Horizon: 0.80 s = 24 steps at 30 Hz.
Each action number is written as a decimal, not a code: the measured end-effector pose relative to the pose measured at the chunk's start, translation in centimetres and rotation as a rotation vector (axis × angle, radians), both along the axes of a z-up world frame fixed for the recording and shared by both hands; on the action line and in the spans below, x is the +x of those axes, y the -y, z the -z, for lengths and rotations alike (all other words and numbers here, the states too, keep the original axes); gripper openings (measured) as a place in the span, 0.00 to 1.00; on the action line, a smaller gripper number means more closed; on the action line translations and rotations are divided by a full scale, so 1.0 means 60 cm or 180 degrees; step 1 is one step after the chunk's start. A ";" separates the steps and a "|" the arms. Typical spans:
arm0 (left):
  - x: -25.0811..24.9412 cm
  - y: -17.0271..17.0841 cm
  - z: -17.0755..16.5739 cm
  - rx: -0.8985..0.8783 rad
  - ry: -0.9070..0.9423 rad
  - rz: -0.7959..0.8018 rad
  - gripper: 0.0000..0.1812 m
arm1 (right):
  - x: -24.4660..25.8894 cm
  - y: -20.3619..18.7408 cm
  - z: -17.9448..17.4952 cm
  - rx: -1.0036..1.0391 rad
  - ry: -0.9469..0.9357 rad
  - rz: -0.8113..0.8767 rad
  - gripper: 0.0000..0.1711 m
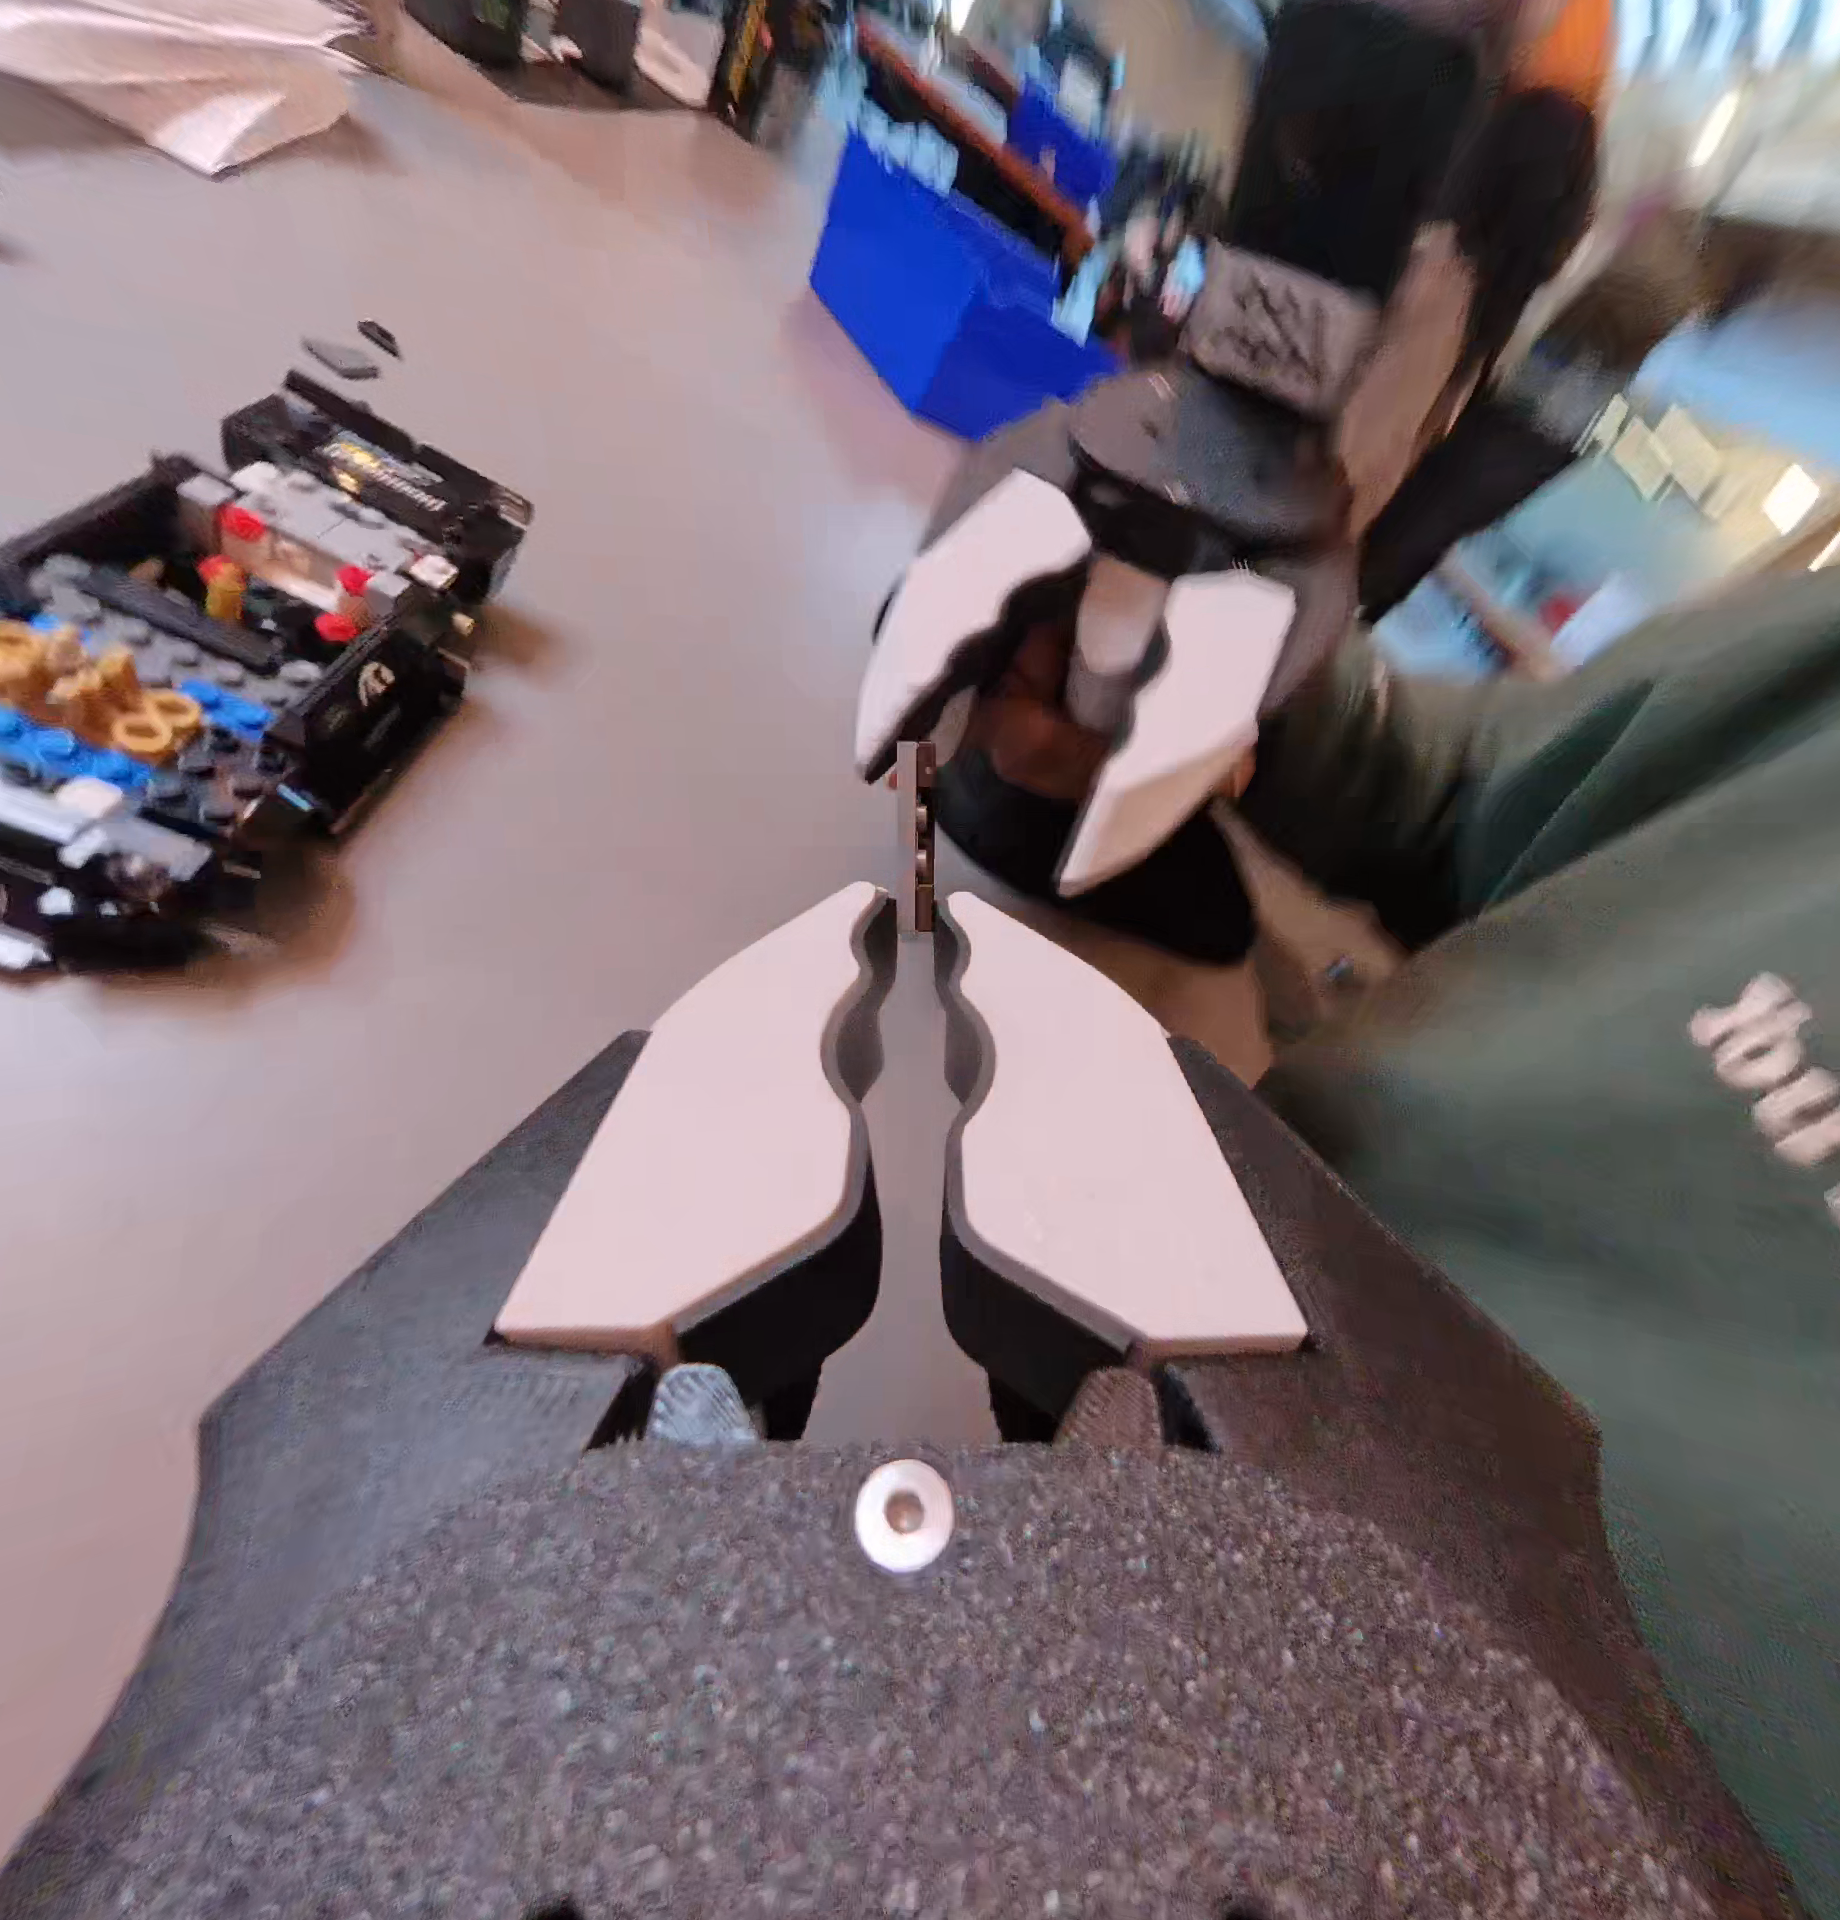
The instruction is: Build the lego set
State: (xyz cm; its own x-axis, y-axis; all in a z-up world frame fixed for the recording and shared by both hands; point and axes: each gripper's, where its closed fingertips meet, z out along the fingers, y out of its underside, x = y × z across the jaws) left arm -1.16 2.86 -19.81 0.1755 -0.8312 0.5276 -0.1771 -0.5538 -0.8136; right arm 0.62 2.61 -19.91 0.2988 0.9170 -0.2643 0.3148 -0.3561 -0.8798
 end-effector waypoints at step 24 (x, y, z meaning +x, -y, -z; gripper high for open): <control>-0.013 -0.022 0.027 0.0134 -0.0317 -0.0252 0.26 | -0.002 0.021 0.087 0.0855 0.1526 -0.1794 0.20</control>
State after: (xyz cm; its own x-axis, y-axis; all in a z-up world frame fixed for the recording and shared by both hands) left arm -1.96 4.17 -21.41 0.2913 -0.8336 0.4693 -0.2154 -0.5351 -0.8169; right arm 0.50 1.34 -25.15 -0.2049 0.9784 0.0282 0.7517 0.1757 -0.6357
